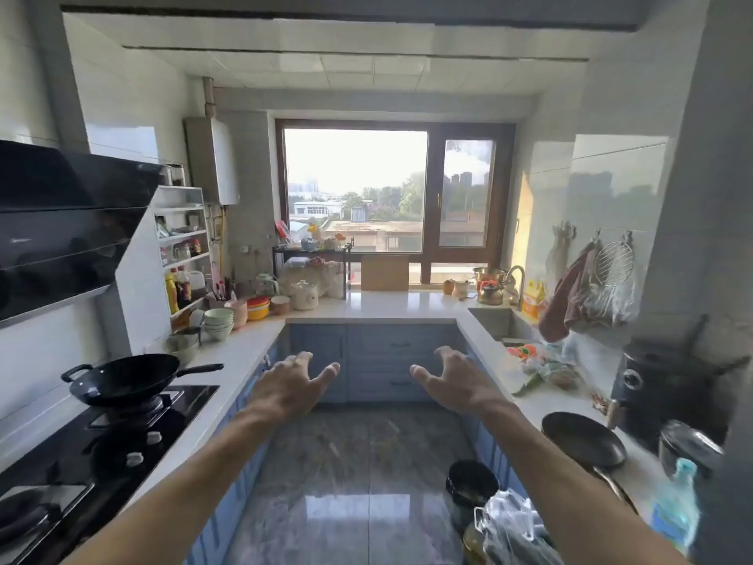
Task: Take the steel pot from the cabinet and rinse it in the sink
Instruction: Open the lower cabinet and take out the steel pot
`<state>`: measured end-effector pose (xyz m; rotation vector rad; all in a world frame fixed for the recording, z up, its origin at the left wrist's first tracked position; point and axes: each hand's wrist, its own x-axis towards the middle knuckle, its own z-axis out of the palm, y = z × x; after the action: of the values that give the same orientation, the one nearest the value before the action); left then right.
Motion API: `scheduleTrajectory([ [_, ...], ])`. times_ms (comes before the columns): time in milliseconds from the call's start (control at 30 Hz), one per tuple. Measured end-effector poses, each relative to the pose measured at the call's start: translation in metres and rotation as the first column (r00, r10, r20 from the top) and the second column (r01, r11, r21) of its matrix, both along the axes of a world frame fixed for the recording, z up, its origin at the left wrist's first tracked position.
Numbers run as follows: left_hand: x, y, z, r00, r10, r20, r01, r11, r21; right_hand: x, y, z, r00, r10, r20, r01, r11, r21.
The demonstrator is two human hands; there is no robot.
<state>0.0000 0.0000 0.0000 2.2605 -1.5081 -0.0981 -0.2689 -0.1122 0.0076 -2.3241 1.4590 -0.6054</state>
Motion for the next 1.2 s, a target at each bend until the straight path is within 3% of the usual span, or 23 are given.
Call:
scheduleTrajectory([
  [133,0.046,-0.066,-0.008,0.996,-0.014,-0.091,0.012,1.0,-0.028,0.051,-0.062,-0.009,0.998,-0.061,-0.019,0.061,0.998,0.026],
  [400,0.133,-0.201,-0.044,0.998,0.003,-0.066,-0.003,1.0,0.008,0.13,-0.19,-0.043,0.993,-0.08,-0.084,0.083,0.996,0.04],
  [967,0.289,-0.535,-0.067,0.988,0.111,-0.111,-0.106,0.993,0.054,0.297,-0.579,-0.081,0.992,0.084,-0.091,-0.072,0.989,0.128],
  [1200,0.363,-0.676,-0.109,0.981,0.122,-0.152,-0.107,0.989,0.103,0.372,-0.715,-0.115,0.99,0.109,-0.092,-0.091,0.979,0.18],
])
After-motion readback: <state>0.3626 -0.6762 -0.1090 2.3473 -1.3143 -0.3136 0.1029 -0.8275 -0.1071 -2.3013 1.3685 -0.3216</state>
